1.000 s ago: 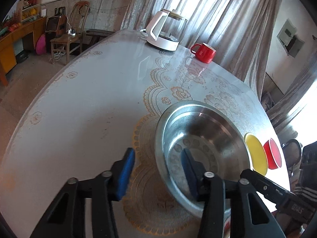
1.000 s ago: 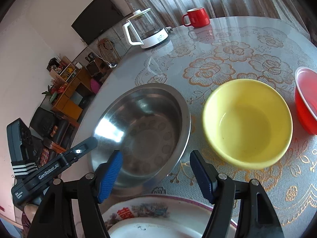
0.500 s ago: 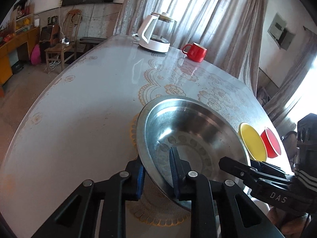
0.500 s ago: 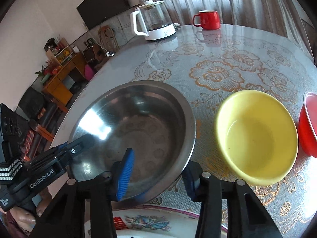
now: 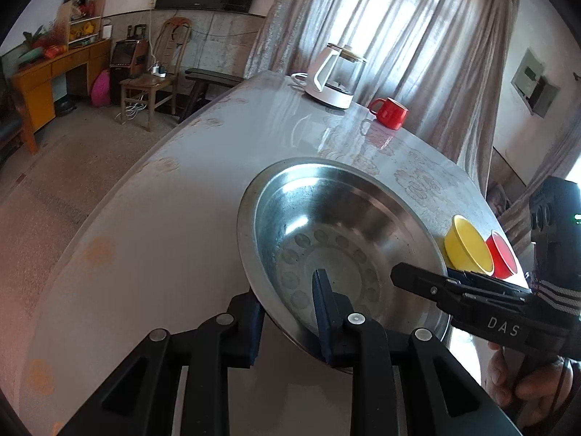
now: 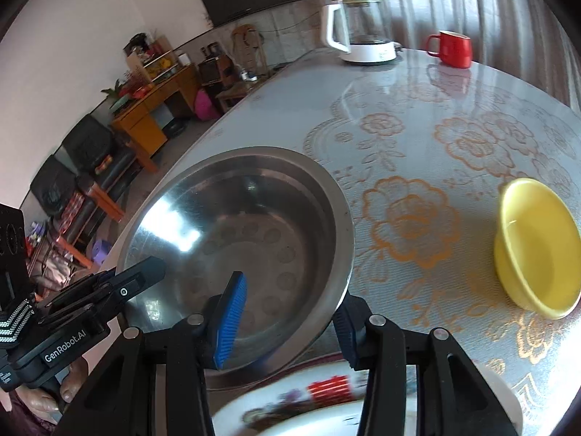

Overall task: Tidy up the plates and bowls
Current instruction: 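Lift the steel bowl with the left tool and carry it toward the plate stack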

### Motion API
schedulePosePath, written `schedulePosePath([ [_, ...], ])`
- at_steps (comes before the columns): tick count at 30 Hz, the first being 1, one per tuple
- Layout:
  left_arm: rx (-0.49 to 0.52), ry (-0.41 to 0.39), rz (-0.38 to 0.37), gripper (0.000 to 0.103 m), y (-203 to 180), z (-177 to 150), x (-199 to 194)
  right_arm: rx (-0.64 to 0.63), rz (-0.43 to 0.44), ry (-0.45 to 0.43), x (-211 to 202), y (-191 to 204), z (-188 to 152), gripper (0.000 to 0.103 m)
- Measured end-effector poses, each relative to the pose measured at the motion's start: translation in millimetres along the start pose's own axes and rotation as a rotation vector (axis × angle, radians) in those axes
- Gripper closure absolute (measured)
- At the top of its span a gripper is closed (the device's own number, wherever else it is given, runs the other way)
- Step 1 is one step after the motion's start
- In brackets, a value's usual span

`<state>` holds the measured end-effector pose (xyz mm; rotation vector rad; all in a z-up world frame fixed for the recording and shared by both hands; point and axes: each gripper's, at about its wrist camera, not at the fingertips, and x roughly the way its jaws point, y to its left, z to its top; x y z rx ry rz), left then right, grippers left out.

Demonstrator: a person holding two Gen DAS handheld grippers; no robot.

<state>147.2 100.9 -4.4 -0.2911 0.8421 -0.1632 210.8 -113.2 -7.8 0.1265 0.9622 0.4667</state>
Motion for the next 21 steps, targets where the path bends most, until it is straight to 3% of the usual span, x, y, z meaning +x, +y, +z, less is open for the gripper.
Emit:
schedulePosePath([
  [10,-0.089,-0.001,-0.004,0.076,33.1,-49.3,-47.1,-0.114,0.09,0.042,-4.1,42.1,-23.8,0.057],
  [21,-0.088,-0.023,0.002,0.076,44.9,-81.8,-81.1,-0.18,0.131,0.075,-21.6,81.9,-64.1,0.057],
])
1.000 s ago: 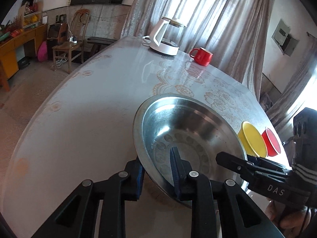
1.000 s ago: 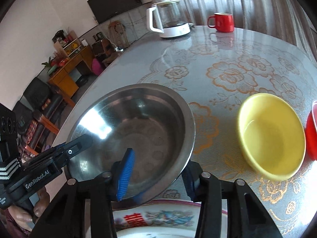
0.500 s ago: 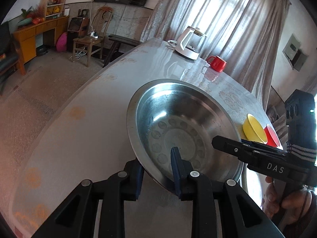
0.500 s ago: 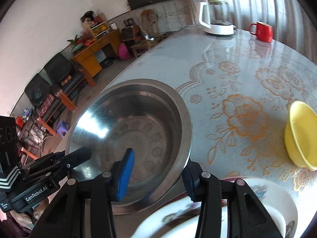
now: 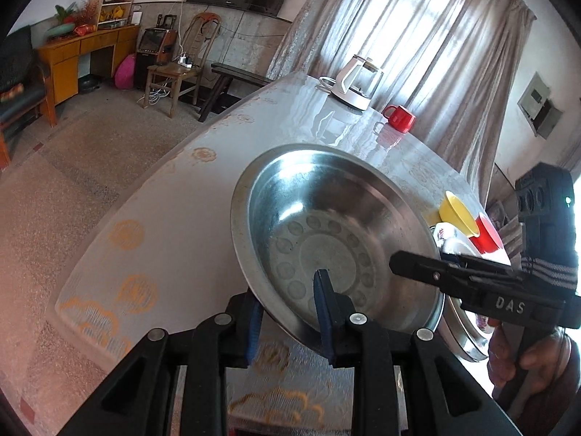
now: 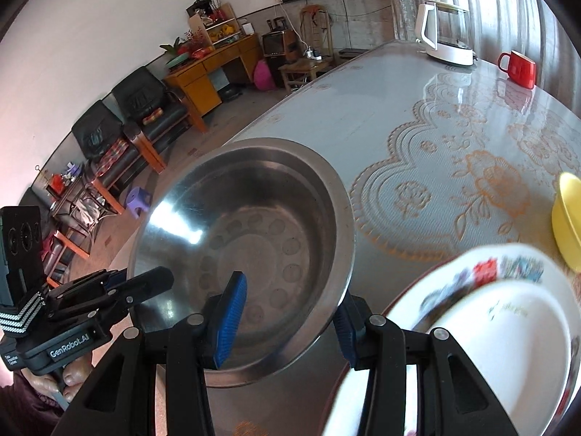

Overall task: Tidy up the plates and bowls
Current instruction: 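Lift the steel bowl with the left tool and carry it toward the plate stack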

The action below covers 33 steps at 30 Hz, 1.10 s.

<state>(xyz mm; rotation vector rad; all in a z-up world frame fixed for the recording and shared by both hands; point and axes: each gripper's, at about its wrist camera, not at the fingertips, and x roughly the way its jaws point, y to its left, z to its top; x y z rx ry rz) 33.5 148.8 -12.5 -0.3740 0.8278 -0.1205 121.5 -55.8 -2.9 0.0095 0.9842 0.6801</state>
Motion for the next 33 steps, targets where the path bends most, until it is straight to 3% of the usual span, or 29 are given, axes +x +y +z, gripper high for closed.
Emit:
schedulePosePath([
  [7,-0.005,-0.032,0.029,0.076,7.5,-6.5,-12.2,0.0,0.05,0.015,-7.4,10.7,-22.7,0.055],
  [13,-0.036,-0.066,0.056,0.061,16.5,-0.5,-12.6,0.032,0.058,-0.01,-6.6,14.4,-34.3,0.055],
  [18,-0.043,-0.079,0.067,0.063,18.9,5.9,-8.0,0.055,0.056,-0.033,-9.3,17.4,-41.4,0.055],
  [20,-0.013,-0.09,0.066,0.068,13.4,6.9,-8.6,0.066,0.061,-0.042,-9.6,18.2,-41.6,0.055],
  [33,0.023,-0.104,0.044,0.068,4.5,-0.7,-20.9,0.088,0.06,-0.079,-16.6,14.4,-46.3,0.057],
])
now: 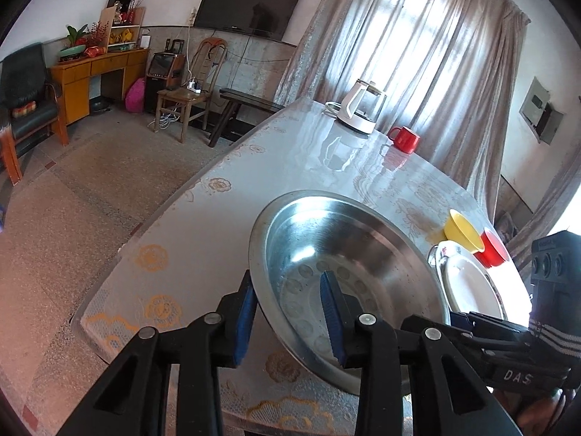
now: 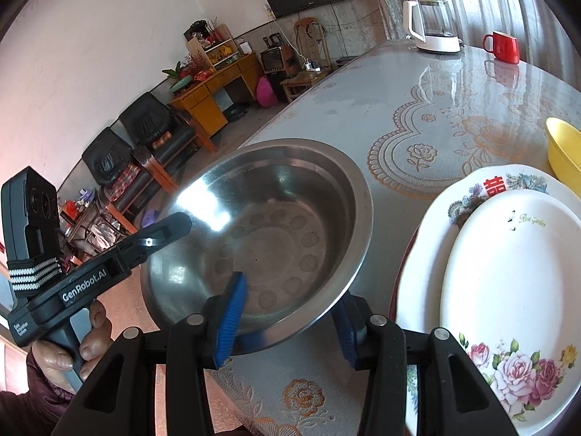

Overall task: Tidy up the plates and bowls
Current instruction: 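Lift the steel bowl with the left tool and carry it toward the plate stack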

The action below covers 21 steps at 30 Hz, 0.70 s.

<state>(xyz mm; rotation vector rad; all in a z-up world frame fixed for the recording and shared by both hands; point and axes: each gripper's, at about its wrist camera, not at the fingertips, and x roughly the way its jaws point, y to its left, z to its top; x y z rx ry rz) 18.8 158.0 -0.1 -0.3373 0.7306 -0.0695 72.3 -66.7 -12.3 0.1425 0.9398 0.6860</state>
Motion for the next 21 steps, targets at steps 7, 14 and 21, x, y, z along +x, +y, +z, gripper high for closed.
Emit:
schedulePosePath([
  [7,0.025,-0.007,-0.007,0.068,-8.7,-2.6,-7.5,0.006,0.005,-0.03,-7.5,-1.5,0.7,0.057],
  [14,0.031,-0.002,0.005,0.068,-10.6,-7.5,-10.0,-0.009,0.007,-0.057,-11.0,-1.9,0.2,0.058],
  [21,0.038,-0.011,0.004,0.068,-14.6,-8.3,-14.4,-0.011,0.022,-0.067,-12.7,-4.3,0.6,0.058],
])
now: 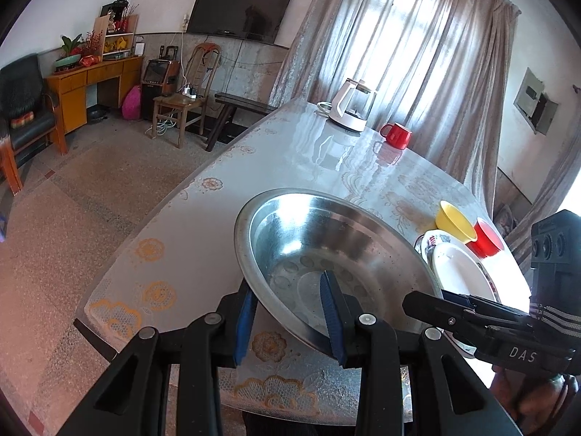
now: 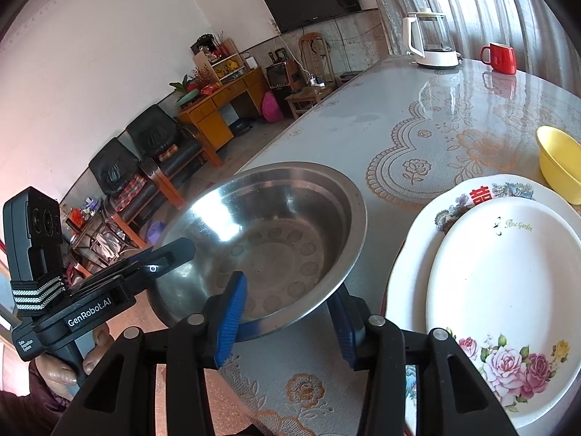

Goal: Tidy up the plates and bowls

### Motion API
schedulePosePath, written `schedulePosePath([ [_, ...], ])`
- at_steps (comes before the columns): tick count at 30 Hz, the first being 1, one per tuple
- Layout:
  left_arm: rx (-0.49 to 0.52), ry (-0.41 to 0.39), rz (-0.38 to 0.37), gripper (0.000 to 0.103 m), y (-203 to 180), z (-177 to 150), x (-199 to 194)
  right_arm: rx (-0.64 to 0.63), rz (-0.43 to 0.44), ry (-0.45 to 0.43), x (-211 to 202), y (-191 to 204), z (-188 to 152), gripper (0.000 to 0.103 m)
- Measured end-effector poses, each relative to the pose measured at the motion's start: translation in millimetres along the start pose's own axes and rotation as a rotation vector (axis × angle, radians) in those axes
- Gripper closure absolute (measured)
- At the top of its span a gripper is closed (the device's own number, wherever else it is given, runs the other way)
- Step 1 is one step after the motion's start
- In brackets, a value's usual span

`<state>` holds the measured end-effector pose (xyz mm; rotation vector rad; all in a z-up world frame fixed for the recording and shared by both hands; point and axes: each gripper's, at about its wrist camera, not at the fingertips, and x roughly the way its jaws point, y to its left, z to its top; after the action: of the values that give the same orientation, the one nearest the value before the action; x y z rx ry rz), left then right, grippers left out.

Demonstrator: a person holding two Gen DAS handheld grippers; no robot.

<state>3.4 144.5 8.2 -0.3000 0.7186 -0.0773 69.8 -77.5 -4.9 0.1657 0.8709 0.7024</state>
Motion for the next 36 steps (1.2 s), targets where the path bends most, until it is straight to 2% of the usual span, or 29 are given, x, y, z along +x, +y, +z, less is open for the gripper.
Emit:
schedulePosePath([
  [11,0.009,-0.02,-0.001,0.068,-8.3,1.2,-7.8,0.005,0.026,-0.03,-7.9,-5.5,-3.8,0.058],
  [20,0.044,-0.045,-0.03,0.068,-21.1,5.9,-15.6,-0.003,0.03,-0.079,-24.4,-6.0,-3.6,0.058],
  [28,0.124,-0.048,-0.109,0.067,-56.4,15.5,-13.4,0.027,-0.005,-0.144,-56.0,-22.5,-5.4,0.058],
  [36,0.211,-0.014,-0.228,0.065,-108.4,18.7,0.6,0.106,-0.094,-0.216,-98.0,-52.7,-15.9,0.058],
])
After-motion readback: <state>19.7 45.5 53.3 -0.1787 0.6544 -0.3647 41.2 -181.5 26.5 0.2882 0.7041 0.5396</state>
